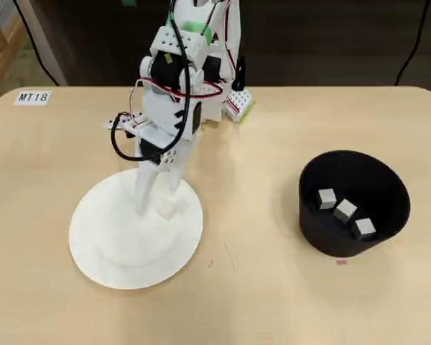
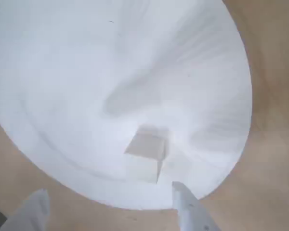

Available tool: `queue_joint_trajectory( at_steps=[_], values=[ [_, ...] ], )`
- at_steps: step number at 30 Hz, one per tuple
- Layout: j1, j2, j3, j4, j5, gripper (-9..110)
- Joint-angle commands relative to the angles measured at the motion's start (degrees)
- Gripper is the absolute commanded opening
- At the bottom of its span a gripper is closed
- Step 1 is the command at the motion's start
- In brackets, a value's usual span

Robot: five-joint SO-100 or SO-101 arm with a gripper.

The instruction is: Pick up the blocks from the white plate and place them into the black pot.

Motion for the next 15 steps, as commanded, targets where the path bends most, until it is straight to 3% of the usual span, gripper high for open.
queue_joint_trajectory(
  at_steps=[1,15],
  values=[
    [-0.09,-1.49,-2.46,-2.11,-0.7,37],
    [-0.88,-9.05,-2.9,-9.32,-3.78,36]
  ],
)
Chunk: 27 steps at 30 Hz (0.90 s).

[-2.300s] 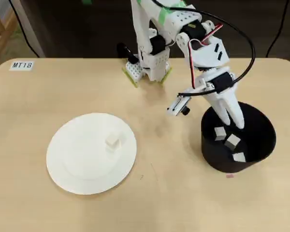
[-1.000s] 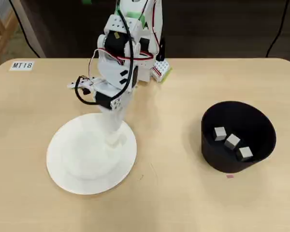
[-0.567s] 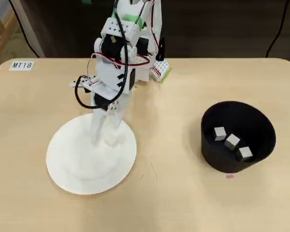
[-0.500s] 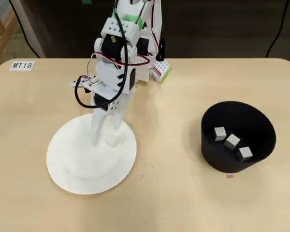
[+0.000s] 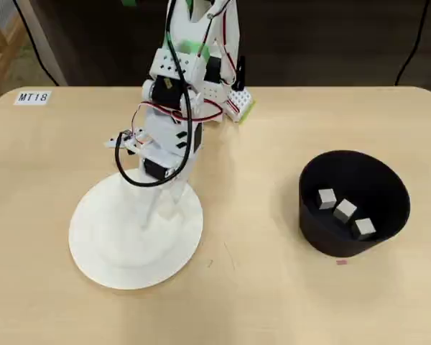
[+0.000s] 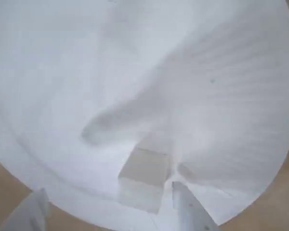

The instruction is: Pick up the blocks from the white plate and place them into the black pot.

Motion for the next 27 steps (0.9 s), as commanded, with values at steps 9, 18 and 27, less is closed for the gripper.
queue_joint_trajectory(
  at_steps=[9,18,27],
  values=[
    [0.35,-4.22,-2.99,-6.68,-0.97,12],
    [0.88,-3.08,-3.25,-8.79,-2.64,-2],
    [-5.89,11.51,-2.64,-17.84,-8.17,-2]
  ],
)
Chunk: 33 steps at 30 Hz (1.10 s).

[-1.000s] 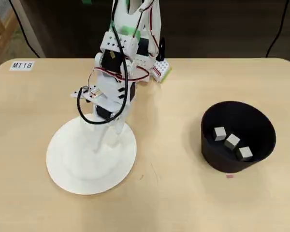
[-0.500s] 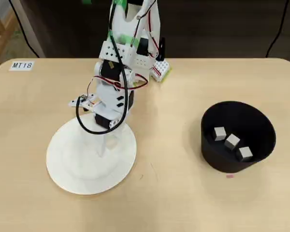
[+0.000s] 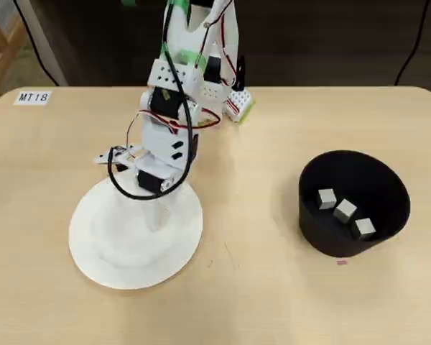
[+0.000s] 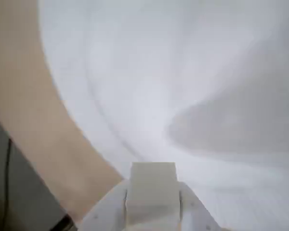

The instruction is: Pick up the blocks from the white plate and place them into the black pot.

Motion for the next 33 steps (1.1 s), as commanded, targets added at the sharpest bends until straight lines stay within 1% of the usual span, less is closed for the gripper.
queue_joint_trajectory(
  at_steps=[1,5,12,16,20,26,33],
  values=[
    [-4.04,8.17,-1.58,-2.2,-1.32,-2],
    [-11.51,17.58,0.88,-2.46,-2.11,-2],
    [-26.63,36.21,11.34,-4.13,0.62,-2],
    [-35.68,42.01,17.58,-5.8,1.23,-2],
    [-43.42,45.97,21.88,-6.77,-2.46,-2],
    [-51.68,49.22,26.98,-8.17,-7.91,-2],
    [-54.05,44.56,27.42,-10.02,-11.43,-2]
  ],
)
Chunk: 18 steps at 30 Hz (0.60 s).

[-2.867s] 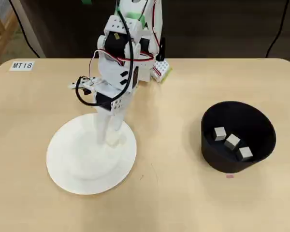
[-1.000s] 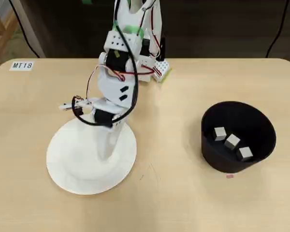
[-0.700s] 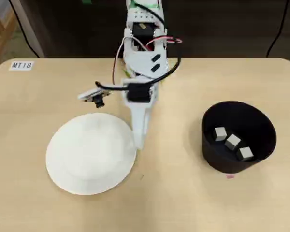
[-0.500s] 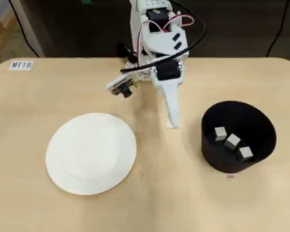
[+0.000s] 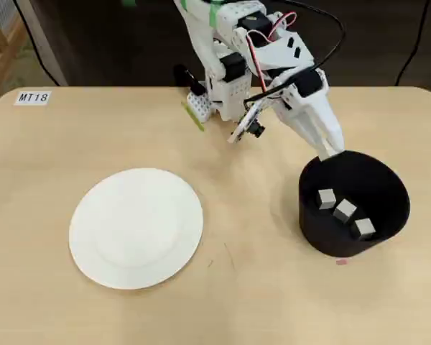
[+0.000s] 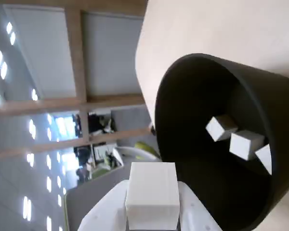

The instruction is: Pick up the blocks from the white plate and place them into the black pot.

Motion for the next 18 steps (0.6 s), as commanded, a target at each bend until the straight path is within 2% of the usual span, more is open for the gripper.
queue_joint_trajectory(
  at_steps=[1,17,18],
  values=[
    [-0.97,-2.99,-0.53,-1.93,-1.58,-2],
    [0.09,-23.55,-13.54,-3.6,-7.82,-2],
    [0.44,-23.55,-13.54,-3.34,-8.0,1]
  ],
)
